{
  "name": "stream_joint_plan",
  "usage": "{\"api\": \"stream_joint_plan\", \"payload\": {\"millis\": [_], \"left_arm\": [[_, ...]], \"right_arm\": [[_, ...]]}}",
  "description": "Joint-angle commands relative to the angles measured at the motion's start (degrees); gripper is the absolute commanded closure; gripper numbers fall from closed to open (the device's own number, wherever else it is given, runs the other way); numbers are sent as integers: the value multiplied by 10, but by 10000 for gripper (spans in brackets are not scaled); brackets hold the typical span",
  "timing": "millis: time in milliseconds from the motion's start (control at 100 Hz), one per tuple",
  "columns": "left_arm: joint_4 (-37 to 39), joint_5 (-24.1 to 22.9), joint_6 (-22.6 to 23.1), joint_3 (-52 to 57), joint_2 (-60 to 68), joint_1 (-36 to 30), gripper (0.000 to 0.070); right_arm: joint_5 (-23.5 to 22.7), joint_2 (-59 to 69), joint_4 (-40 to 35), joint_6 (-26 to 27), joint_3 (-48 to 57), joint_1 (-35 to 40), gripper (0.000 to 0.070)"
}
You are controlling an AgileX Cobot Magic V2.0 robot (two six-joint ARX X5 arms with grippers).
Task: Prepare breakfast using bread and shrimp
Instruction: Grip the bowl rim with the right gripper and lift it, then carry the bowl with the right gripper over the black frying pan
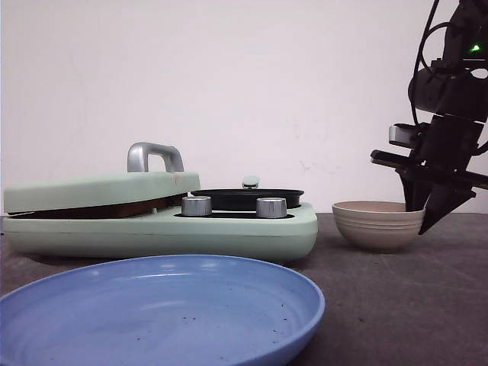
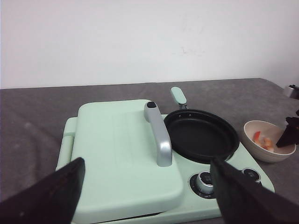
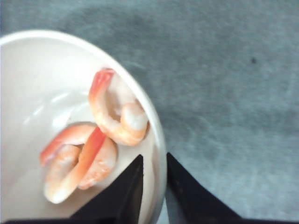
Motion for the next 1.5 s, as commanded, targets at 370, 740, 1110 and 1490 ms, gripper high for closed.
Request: {"api": "stream_joint_plan", "payload": {"millis": [370,740,1110,1490], "left_arm": [[6,-3,0,3,2,-2,226],[6,-3,0,3,2,-2,226],[6,-3,0,3,2,-2,226],[5,-3,0,3,2,-2,226]], "right_arm": [[-3,8,10,7,13,9,700],[-43,-7,21,6,13,10,700],[-71,-86,53,7,13,14,700],[-12,-123,214,0,13,99,700]]}}
